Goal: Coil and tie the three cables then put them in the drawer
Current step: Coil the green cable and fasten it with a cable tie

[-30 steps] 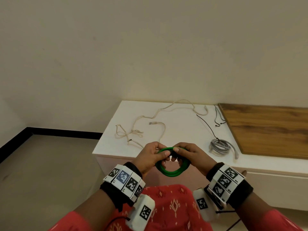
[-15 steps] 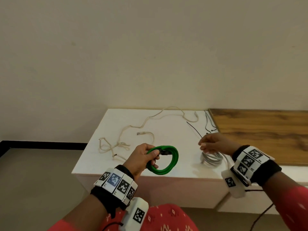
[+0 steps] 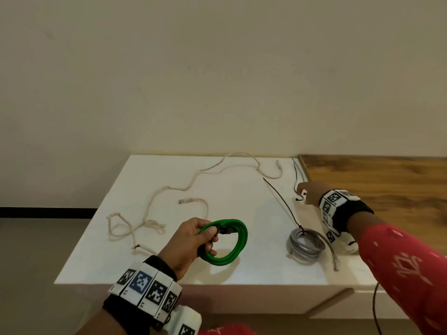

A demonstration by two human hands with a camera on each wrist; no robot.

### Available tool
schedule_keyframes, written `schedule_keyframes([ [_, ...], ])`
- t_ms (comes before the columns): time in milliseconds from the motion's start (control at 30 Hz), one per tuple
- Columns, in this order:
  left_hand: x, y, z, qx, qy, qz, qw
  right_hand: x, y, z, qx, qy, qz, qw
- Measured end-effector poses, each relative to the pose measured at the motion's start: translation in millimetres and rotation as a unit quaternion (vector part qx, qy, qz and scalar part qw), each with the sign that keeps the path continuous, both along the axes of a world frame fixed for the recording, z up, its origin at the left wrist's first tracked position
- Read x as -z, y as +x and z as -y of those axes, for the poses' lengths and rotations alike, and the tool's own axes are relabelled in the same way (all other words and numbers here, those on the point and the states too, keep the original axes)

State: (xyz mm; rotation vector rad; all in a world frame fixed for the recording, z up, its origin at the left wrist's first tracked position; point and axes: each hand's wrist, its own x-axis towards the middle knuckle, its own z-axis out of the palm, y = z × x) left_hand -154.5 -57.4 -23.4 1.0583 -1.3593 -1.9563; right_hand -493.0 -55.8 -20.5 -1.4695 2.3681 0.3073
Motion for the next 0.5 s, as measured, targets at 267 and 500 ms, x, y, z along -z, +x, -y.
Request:
schedule_keyframes([
  [267, 7, 2, 8, -0.011, 0.004, 0.004, 1.000, 12, -3, 14, -0.048, 0.015, -0.071, 0.996],
  [500, -2, 10, 2, -0.031, -0.005, -0.001, 1.000, -27, 31, -6, -0.106, -0.140, 0.004, 0.984],
])
